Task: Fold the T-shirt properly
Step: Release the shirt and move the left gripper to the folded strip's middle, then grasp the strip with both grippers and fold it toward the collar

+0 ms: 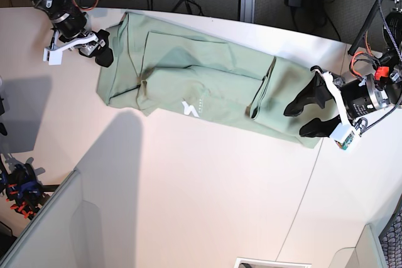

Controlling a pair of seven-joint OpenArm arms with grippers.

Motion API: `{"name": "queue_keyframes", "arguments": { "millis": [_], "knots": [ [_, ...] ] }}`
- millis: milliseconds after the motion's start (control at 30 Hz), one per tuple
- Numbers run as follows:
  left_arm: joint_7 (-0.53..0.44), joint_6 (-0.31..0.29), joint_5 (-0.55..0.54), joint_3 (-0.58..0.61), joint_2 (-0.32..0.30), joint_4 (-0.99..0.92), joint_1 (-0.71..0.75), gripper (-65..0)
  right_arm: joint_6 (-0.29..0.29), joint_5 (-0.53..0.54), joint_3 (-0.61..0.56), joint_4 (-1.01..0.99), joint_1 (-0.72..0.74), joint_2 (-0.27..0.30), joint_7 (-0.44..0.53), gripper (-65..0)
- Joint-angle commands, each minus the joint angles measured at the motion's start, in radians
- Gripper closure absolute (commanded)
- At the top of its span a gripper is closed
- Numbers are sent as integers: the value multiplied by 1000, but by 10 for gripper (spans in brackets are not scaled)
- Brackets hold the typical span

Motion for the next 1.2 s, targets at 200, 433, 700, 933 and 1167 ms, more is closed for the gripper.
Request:
{"name": "queue_keyframes", "arguments": {
  "millis": [200, 433, 700, 933, 1167],
  "knots": [
    [-33, -19, -25, 52, 0, 16, -14, -400, 0, -2, 88, 165, 10, -26, -28, -436],
    [-109, -19, 37, 230, 43, 16, -29, -49, 0, -11, 97, 269, 10, -31, -19, -307],
    [-190, -19, 387, 363, 217, -35, -83, 0, 8, 8, 87, 267, 21, -39, 0, 0],
    [-167, -19, 390, 326, 187, -59, -78, 0, 53, 3, -116, 277, 135, -109, 2, 0],
    [-167, -19, 325, 241, 107, -59, -61, 0, 52, -320, -373, 236, 174, -163, 43, 0]
  ]
}}
